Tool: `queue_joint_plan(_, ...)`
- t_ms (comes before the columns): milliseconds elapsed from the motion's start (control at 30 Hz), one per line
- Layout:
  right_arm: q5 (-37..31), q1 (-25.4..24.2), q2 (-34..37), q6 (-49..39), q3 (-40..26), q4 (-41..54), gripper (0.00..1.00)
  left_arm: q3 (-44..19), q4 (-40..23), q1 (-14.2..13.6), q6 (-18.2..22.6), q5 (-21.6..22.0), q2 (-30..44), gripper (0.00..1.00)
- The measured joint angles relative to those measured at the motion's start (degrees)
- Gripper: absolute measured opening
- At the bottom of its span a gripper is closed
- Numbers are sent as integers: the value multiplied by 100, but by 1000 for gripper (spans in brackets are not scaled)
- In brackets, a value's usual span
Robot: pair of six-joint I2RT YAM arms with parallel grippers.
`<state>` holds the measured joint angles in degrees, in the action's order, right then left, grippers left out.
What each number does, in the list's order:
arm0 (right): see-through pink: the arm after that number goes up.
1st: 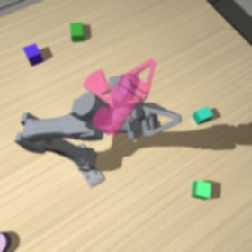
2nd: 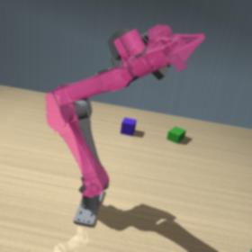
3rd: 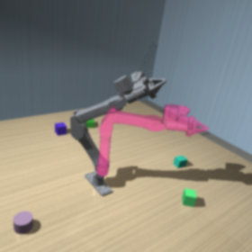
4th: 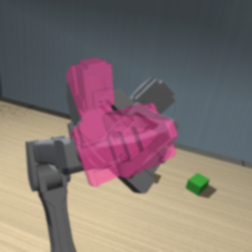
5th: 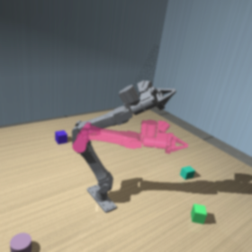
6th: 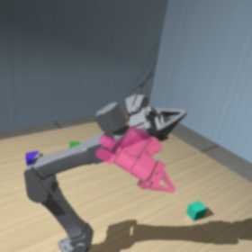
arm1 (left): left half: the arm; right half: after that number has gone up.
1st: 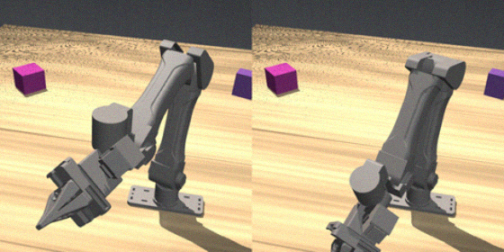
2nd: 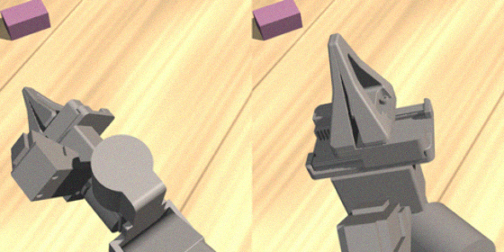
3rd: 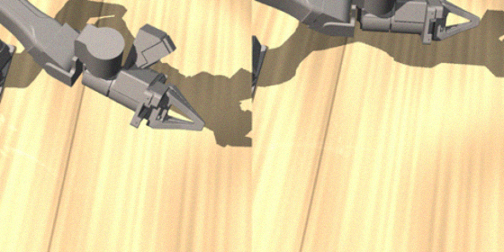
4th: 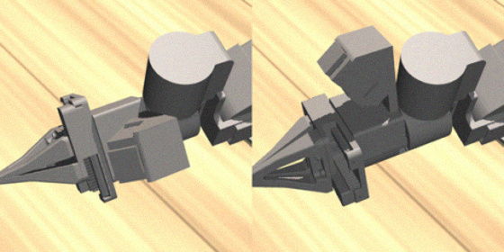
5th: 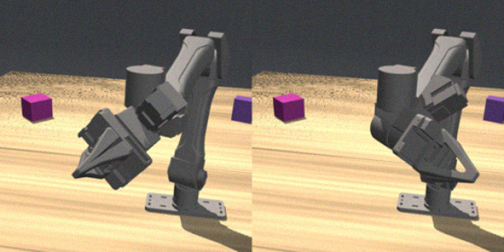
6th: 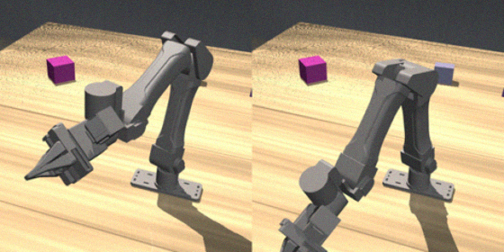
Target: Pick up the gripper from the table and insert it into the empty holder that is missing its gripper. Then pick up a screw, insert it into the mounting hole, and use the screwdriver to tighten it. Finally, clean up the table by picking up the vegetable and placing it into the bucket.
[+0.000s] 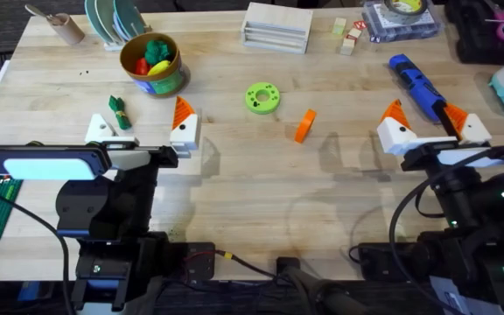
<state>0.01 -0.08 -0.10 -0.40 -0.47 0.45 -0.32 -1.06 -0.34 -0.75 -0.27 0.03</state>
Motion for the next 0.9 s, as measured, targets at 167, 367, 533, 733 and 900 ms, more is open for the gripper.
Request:
queue_joint_plan(167, 0, 0, 0, 0, 0, 0, 867, 0, 0, 0, -2, 0, 2, 992)
queue_joint_plan(367, -1, 0, 0, 0, 0, -26, 866, 0, 0, 0, -3, 0, 1, 993)
queue_joint_plan(533, -15, 0, 4, 0, -47, 107, 866, -83, -303, 0, -21, 12, 2, 993)
queue_joint_plan(733, -159, 0, 234, -1, -866, 1004, 867, -1166, -1812, 0, -132, 600, 263, 990)
queue_joint_plan(900, -214, 0, 976, -2, -2067, 1632, 867, -2454, -2577, 0, -321, 1265, 1060, 990)
